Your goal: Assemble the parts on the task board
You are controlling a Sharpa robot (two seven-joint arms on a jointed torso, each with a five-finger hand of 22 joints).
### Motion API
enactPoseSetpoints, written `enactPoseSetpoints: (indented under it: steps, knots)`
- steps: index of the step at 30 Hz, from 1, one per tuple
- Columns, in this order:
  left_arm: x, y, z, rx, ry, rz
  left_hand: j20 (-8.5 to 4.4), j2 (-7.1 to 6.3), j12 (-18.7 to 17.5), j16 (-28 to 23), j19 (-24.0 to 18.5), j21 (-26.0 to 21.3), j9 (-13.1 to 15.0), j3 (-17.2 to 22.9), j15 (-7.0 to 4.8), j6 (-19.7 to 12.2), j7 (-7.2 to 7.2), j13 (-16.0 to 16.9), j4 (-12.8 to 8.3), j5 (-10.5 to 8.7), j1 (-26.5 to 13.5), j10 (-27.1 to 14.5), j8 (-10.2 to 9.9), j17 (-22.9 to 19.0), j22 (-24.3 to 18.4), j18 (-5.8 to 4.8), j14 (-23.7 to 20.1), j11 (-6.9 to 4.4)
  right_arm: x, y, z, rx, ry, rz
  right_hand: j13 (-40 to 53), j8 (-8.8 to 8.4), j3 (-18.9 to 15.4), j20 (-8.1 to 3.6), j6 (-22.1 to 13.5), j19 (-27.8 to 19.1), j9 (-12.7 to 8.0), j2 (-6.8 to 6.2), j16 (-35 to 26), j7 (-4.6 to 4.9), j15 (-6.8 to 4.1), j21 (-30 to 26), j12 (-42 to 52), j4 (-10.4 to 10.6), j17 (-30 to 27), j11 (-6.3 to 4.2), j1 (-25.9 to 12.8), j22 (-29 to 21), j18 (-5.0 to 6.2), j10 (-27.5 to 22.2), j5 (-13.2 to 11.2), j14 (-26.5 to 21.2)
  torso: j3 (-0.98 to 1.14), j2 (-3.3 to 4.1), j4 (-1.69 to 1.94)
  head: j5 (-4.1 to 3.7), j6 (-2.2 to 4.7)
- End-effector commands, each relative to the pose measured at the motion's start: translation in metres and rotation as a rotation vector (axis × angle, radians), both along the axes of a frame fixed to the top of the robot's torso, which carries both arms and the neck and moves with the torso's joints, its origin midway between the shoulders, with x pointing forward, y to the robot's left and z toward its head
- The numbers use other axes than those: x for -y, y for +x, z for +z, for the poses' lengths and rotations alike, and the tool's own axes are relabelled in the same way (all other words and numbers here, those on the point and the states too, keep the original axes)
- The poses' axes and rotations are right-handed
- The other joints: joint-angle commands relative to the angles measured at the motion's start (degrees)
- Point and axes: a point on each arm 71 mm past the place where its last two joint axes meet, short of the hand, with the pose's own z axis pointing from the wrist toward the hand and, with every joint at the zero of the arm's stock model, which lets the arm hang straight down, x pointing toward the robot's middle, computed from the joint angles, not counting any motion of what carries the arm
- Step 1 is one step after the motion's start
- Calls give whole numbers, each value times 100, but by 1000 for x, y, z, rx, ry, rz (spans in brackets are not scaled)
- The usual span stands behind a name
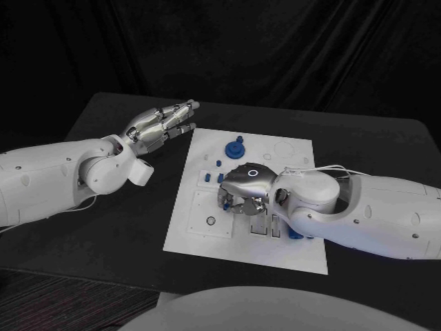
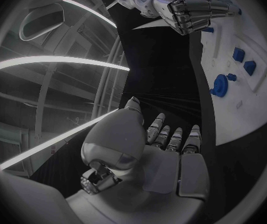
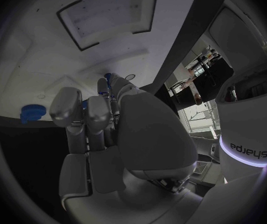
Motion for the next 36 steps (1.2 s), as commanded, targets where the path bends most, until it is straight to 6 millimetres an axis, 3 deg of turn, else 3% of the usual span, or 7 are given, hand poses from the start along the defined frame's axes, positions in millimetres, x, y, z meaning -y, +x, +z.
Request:
enactPoseSetpoints:
  steps: [1,11,16,22,26,33,36]
  knots:
    - [2,-1,0,-4,-18,-12,26,8,26,-21,24,9,6,4,30,38,-1,-3,-30,27,35,-17,28,-9,9,63,8,23,0,0,-2,5,-5,-13,4,3,0,11,38,-20,4,-20,-20,-8,8,9,-14,-18,-7,-9,12,813,-94,35,-35,32,-3,0,8,-1,-1]
    - [2,0,-1,-9,-16,-15,32,15,24,-21,30,14,7,7,37,47,3,-5,-34,30,38,-22,33,-9,29,63,8,24,-1,1,-3,1,-18,-18,-3,-35,-11,12,3,-53,-16,-45,-64,3,14,-81,-55,-9,-61,5,-5,792,-79,9,-80,12,-6,-4,4,-9,-1]
    - [2,0,-1,-10,-16,-16,32,15,24,-21,30,14,7,7,37,47,3,-5,-34,30,38,-22,33,-9,29,63,8,24,0,2,-6,-9,-44,-23,-29,-340,-79,107,-485,-249,-159,-184,-316,110,160,-541,-349,162,-360,177,-197,692,-32,-541,-223,-171,-3,0,3,-8,-1]
    - [1,-1,-1,-11,-15,-15,37,21,22,-21,33,16,11,9,41,73,6,-6,-38,33,40,-25,41,-9,33,64,8,24,2,3,-9,-22,-74,-30,-14,-385,-387,134,-1337,-533,-254,-286,-527,-234,129,-1106,-329,213,-686,300,-316,578,77,-1594,-363,-463,-4,1,2,-10,-1]
    - [0,-1,-1,-11,-14,-13,38,22,22,-21,32,15,12,9,42,82,7,-6,-39,33,40,-27,44,-9,30,64,8,24,7,3,-9,-20,-68,-36,-9,-373,-711,171,-1577,-776,-248,-274,-791,-317,162,-1644,-281,293,-1057,335,-318,470,147,-2146,-496,-737,-5,-1,-3,-20,-1]
    - [-4,-1,-1,-12,-9,-2,40,22,22,-21,31,14,13,9,42,90,7,-6,-40,33,41,-27,46,-9,23,64,8,24,25,9,5,35,15,-48,8,-335,-1053,160,-1637,-724,-233,-369,-629,-375,137,-1531,-37,737,-996,280,-270,503,134,-2381,-659,-717,0,0,1,-126,-1]
    - [-5,-1,-1,-12,-7,1,45,21,23,-21,32,14,15,8,42,109,9,-5,-41,32,41,-25,52,-9,26,63,8,25,35,14,19,78,52,-60,24,-312,-1086,147,-1599,-646,-225,-322,-516,-363,122,-1365,106,821,-909,266,-297,540,110,-2330,-690,-648,3,-1,1,-149,-1]
